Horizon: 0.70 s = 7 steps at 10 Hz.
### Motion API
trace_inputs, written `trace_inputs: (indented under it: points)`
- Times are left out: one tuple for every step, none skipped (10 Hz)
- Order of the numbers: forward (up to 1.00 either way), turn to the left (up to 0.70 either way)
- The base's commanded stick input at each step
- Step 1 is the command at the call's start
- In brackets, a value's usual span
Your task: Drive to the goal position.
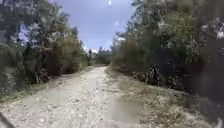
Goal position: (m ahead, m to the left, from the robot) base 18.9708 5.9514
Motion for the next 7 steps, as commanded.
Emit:
trace_inputs:
  points:
    - [0.5,0.01]
    - [0.5,0.01]
    - [0.5,0.01]
    - [0.5,0.01]
    - [0.5,0.01]
    - [0.5,0.01]
    - [0.5,0.01]
